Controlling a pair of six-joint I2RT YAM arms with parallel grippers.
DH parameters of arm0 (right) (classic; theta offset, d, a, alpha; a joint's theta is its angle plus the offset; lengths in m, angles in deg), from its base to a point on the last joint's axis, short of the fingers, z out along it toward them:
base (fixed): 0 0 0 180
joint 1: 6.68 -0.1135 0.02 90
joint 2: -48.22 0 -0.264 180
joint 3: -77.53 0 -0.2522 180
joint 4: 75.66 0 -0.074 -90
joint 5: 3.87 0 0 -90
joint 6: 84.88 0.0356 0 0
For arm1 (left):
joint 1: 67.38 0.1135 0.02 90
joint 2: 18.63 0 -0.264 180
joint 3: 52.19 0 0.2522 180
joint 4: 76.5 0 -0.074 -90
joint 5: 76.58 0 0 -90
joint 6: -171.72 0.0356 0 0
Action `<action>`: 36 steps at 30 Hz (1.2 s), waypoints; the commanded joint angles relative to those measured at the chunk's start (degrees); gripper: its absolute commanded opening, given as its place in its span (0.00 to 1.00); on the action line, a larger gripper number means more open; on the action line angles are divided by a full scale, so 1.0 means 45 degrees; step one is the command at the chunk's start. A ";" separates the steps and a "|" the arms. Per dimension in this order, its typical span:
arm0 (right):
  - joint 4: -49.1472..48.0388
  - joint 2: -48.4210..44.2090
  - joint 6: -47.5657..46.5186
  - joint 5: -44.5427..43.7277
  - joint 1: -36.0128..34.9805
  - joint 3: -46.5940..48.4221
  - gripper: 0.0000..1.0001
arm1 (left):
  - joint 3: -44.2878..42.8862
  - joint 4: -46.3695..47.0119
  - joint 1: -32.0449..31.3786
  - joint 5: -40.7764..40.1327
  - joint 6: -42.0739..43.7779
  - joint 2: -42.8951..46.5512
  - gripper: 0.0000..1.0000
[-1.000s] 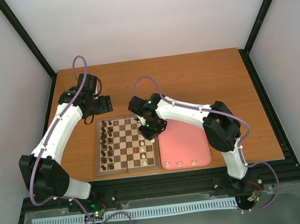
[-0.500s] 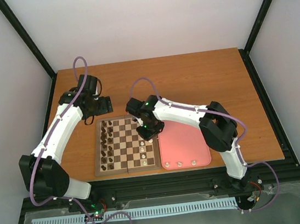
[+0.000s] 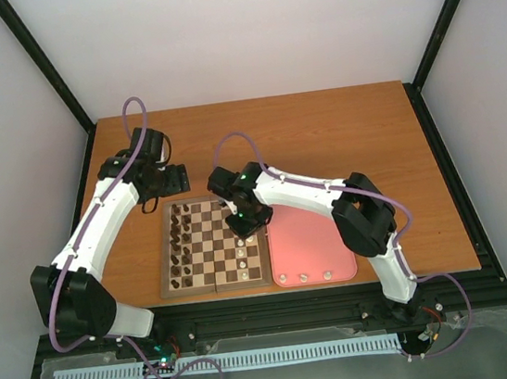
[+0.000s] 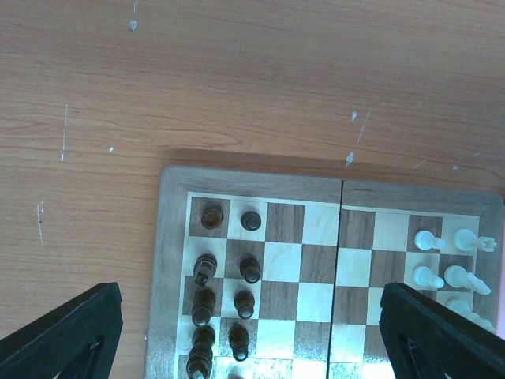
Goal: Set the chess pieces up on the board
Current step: Place the chess piece on the chessboard, then pick up the chess piece from the storage box.
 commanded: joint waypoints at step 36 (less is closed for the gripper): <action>0.1210 -0.2305 -0.0342 -0.0614 -0.0145 -0.0277 0.54 | -0.0381 -0.0017 -0.0026 -0.0011 0.0355 0.0190 1.00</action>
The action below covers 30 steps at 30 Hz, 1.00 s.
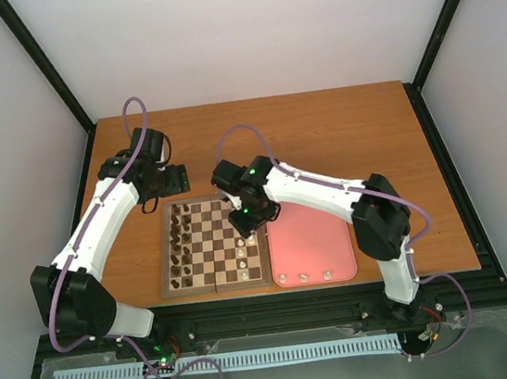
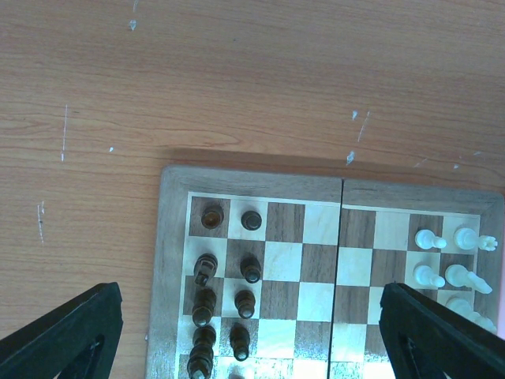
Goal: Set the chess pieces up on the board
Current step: Pick up the chess piece from the storage box.
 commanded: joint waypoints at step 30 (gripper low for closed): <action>-0.0694 -0.7609 0.4302 -0.1070 -0.0290 -0.8964 0.54 | -0.0563 0.0484 -0.0025 0.0239 0.0201 -0.0631 1.00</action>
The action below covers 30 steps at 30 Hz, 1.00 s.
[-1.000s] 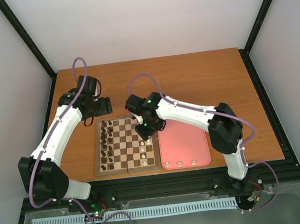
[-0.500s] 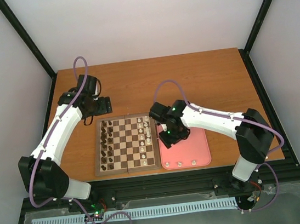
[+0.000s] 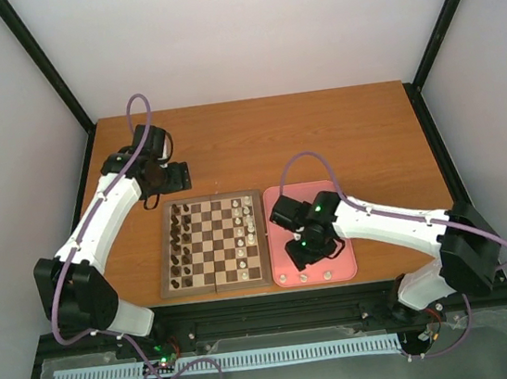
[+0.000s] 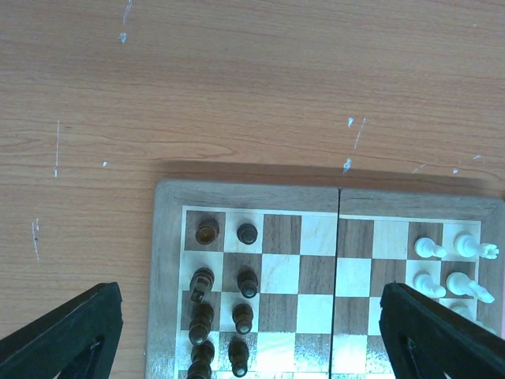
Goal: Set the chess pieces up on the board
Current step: Pick up the chess piece from the storage box.
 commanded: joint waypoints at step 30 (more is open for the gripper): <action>-0.0358 -0.0900 0.0838 0.0931 0.1748 -0.3283 0.33 | -0.1232 0.0094 -0.0026 0.0208 -0.0098 -0.0896 1.00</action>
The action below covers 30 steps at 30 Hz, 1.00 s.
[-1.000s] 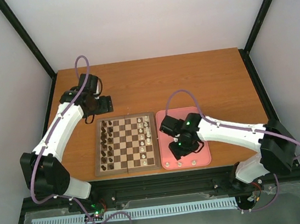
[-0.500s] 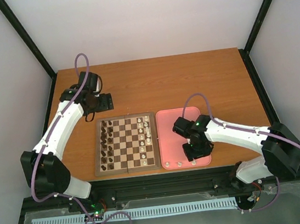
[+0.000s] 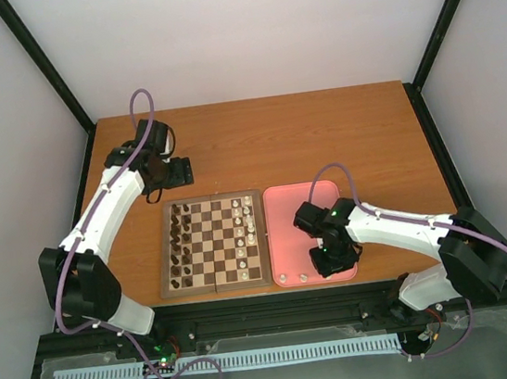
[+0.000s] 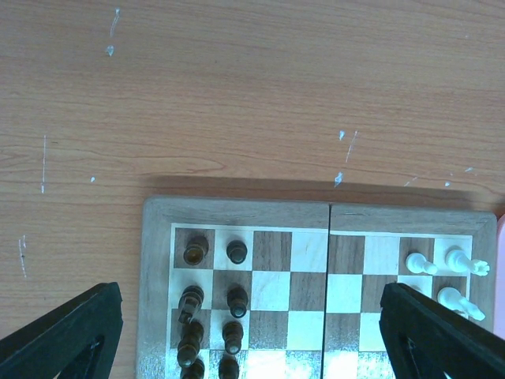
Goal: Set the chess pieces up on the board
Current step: Pick up the chess piece from the storage box.
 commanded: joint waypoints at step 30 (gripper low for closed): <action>0.1385 0.1796 -0.0902 -0.1369 -0.0039 0.3824 0.03 | -0.0288 -0.0168 -0.0025 0.0155 0.0068 0.0257 1.00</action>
